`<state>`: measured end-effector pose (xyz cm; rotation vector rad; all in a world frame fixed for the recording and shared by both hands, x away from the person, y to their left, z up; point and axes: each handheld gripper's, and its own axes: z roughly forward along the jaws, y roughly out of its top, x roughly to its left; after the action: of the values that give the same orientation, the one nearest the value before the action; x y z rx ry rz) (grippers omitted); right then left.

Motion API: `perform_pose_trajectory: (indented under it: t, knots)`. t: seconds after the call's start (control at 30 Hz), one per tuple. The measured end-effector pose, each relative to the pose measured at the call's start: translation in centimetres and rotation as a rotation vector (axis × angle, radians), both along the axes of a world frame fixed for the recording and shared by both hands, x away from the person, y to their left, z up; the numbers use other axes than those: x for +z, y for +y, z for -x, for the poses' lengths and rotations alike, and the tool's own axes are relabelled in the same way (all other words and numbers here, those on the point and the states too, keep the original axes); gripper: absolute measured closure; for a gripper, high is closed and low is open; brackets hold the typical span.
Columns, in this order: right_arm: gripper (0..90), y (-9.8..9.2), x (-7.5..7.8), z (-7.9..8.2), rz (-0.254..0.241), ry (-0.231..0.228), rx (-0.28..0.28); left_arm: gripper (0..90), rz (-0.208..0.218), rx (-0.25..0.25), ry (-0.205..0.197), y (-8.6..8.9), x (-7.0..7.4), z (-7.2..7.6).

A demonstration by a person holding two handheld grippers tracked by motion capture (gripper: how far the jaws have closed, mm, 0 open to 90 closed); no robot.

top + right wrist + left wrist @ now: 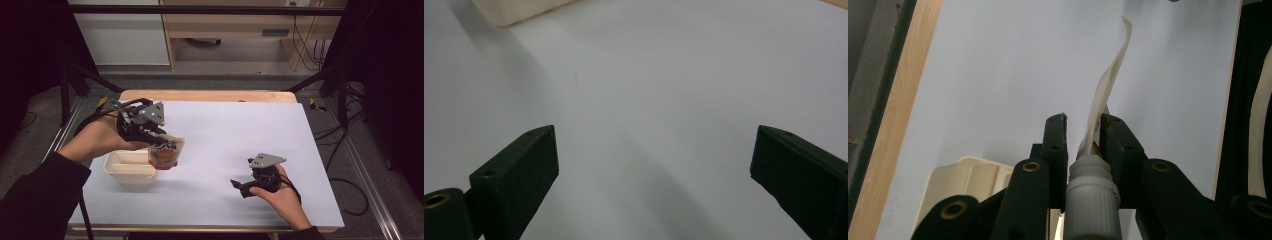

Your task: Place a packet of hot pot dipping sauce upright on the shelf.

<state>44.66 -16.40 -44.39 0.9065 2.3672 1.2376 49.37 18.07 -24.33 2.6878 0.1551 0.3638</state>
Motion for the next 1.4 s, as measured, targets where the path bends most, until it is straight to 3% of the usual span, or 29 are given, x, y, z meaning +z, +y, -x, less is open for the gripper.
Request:
perform_pose_trajectory:
  t: [0.47, 1.4]
  knots:
    - [5.8, 0.0, 0.0, 0.0, 0.004, -0.001, 0.000, 73.6, -0.022, 0.011, 0.001, 1.6, -0.4, -0.2]
    - [5.8, -0.2, 0.0, 0.0, -0.001, 0.004, -0.005, 73.6, -0.012, 0.086, 0.026, 6.4, -1.3, -0.3]
